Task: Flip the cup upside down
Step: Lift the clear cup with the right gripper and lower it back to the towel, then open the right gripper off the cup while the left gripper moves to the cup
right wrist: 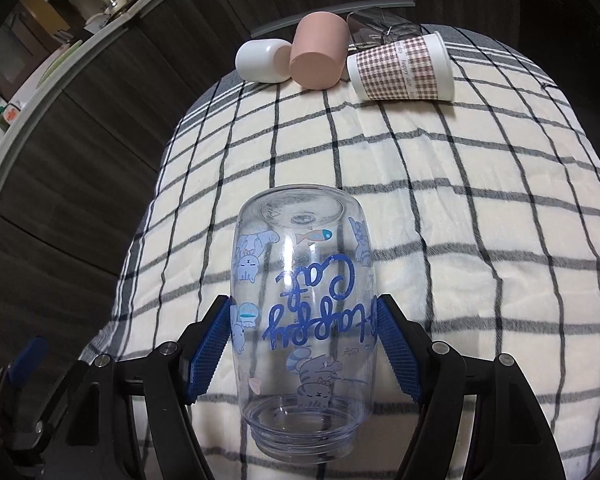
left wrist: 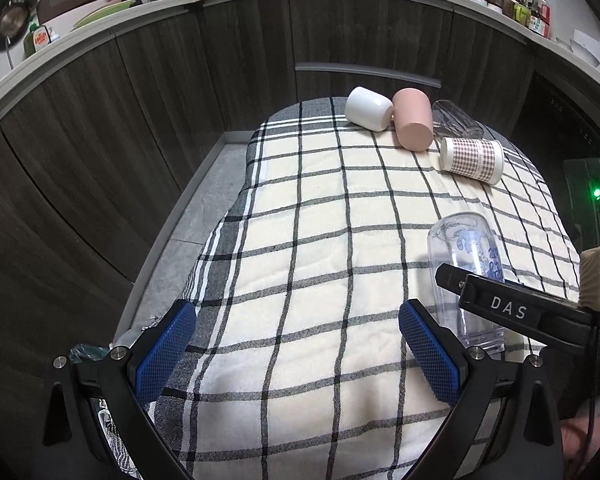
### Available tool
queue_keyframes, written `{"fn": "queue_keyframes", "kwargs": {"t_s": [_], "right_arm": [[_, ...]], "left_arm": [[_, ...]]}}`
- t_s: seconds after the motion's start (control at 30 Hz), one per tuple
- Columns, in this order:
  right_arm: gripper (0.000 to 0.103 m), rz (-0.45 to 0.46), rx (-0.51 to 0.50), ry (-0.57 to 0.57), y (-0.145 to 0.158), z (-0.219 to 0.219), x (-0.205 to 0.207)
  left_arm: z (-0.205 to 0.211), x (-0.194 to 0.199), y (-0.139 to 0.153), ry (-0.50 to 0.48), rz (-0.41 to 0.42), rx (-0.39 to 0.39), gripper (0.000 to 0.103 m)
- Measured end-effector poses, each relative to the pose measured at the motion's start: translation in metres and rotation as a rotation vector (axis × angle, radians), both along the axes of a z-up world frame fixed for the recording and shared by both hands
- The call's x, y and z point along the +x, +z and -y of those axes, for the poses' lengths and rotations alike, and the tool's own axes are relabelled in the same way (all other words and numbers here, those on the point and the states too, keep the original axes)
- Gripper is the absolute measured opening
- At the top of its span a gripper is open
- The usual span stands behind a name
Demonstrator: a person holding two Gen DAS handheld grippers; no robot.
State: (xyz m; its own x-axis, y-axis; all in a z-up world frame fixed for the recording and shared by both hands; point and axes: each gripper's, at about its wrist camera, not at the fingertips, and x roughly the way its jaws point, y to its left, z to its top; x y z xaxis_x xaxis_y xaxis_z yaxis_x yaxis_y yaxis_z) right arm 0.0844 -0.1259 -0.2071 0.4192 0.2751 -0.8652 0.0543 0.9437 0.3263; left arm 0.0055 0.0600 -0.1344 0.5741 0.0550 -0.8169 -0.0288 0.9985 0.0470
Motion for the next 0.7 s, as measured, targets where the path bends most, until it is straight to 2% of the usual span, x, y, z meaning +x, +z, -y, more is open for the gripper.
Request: {"fn": "queue_keyframes", "kwargs": {"t_s": [0.27,0.3,0.33,0.37,0.57,0.7], "right_arm": [[0.072,-0.008,0.026,-0.007,-0.008,-0.001,0.003],[0.076,-0.012,0.035,-0.007,-0.008,0.000,0.003],[0.085,-0.017,0.043,-0.006,-0.008,0.001,0.004],[0.088,-0.020,0.042,-0.011,-0.007,0.002,0.003],[0.089,0.022,0.047,-0.023,0.016,0.017,-0.005],[0.089,0.080,-0.001,-0.038,0.043,0.032,-0.018]], "left_arm": [[0.000,0.004,-0.001,0.002,-0.013,0.012,0.103],[0.000,0.003,-0.001,0.001,-0.014,0.012,0.103],[0.001,0.004,0.001,0.000,-0.013,0.010,0.103],[0.002,0.005,0.002,-0.002,-0.011,0.010,0.103],[0.014,0.007,0.014,-0.027,-0.007,0.000,0.103],[0.033,0.012,0.019,-0.061,-0.017,-0.014,0.103]]}}
